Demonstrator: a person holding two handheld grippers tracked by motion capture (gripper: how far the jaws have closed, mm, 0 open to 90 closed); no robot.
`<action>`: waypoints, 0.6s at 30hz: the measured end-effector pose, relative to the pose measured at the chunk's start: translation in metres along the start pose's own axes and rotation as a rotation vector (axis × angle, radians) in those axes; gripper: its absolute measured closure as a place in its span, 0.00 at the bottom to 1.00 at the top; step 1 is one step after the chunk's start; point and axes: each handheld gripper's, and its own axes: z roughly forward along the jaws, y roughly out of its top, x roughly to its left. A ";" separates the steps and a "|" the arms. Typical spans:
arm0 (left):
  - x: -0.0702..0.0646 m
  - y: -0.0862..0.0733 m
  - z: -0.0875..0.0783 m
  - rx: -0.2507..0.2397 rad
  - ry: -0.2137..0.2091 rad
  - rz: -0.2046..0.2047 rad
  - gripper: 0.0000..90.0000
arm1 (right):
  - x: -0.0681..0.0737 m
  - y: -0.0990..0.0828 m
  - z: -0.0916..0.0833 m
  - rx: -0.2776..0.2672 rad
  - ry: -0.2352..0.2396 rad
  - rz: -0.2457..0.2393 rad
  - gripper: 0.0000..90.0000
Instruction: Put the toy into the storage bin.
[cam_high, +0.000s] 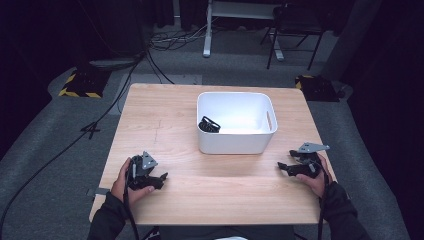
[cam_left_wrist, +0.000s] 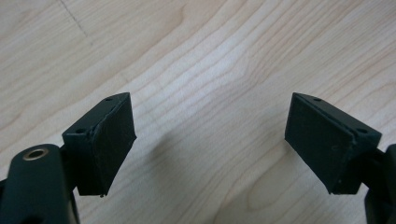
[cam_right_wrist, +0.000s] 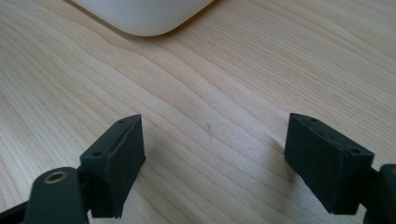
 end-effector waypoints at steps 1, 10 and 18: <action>0.000 -0.002 0.000 0.003 -0.008 -0.004 0.18 | 0.000 0.000 0.000 0.000 0.000 0.000 0.22; 0.008 -0.021 -0.004 -0.031 -0.058 -0.134 0.17 | 0.000 0.000 -0.001 0.003 0.001 -0.006 0.22; 0.008 -0.022 -0.004 -0.029 -0.056 -0.142 0.17 | 0.000 -0.001 -0.001 0.001 0.003 -0.006 0.22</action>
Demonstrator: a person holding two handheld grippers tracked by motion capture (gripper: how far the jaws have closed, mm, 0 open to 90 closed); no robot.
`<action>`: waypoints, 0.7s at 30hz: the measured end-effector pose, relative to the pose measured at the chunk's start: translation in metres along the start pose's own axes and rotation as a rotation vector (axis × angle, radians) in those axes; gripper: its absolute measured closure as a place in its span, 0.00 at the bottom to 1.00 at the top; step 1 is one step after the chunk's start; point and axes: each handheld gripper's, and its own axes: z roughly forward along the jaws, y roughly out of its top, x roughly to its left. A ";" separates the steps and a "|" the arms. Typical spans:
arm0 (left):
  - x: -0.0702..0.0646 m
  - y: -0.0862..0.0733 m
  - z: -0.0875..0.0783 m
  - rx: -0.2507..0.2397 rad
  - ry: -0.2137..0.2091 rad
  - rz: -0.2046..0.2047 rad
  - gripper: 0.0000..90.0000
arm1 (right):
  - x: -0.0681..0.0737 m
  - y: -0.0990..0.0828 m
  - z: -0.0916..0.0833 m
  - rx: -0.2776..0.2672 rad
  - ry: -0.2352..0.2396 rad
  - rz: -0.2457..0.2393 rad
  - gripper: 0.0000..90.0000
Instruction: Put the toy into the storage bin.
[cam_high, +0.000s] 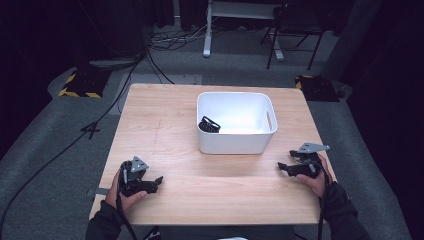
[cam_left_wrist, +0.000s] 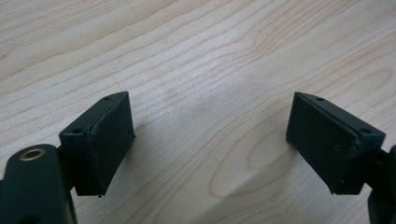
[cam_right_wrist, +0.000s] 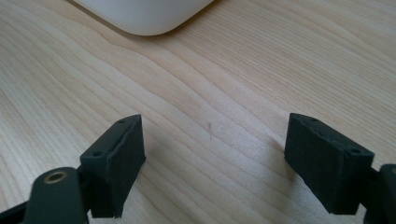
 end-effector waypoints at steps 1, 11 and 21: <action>0.000 0.000 0.000 0.000 0.000 0.000 0.17 | 0.000 0.000 0.000 -0.001 -0.001 0.004 0.22; 0.001 0.001 0.001 0.005 0.000 0.007 0.16 | 0.000 0.000 0.000 0.001 -0.001 0.005 0.22; 0.001 0.002 0.001 0.008 -0.001 0.010 0.16 | 0.000 0.000 0.000 0.001 -0.001 0.004 0.22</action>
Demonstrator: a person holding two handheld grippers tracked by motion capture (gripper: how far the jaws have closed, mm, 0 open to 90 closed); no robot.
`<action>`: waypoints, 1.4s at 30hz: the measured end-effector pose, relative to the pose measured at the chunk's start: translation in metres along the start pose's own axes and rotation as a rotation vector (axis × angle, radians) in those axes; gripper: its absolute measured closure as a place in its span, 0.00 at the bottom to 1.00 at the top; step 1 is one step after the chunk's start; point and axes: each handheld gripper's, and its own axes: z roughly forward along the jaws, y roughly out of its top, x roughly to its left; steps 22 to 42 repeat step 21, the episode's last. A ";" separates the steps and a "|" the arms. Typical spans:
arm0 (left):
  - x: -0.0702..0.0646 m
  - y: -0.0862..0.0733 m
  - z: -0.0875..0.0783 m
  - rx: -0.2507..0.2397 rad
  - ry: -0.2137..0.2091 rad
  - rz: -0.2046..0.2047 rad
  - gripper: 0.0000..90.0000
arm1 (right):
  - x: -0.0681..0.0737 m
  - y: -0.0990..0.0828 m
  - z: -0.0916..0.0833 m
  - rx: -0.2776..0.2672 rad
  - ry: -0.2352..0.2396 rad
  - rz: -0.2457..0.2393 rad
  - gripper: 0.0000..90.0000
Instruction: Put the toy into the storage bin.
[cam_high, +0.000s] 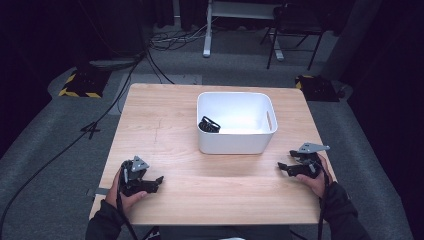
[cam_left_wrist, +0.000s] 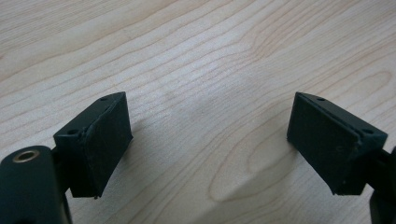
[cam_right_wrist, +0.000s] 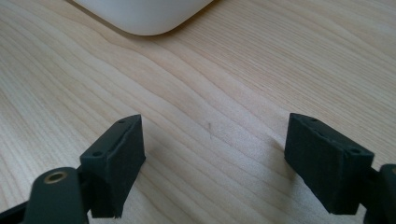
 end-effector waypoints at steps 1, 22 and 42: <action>0.000 0.000 0.000 0.000 0.000 0.000 0.15 | 0.000 0.000 0.000 0.000 0.000 -0.001 0.22; 0.000 0.000 0.000 -0.004 0.003 -0.001 0.15 | 0.000 0.000 0.000 0.000 0.002 -0.003 0.22; 0.000 0.000 0.000 -0.004 0.003 -0.001 0.15 | 0.000 0.000 0.000 0.000 0.002 -0.003 0.22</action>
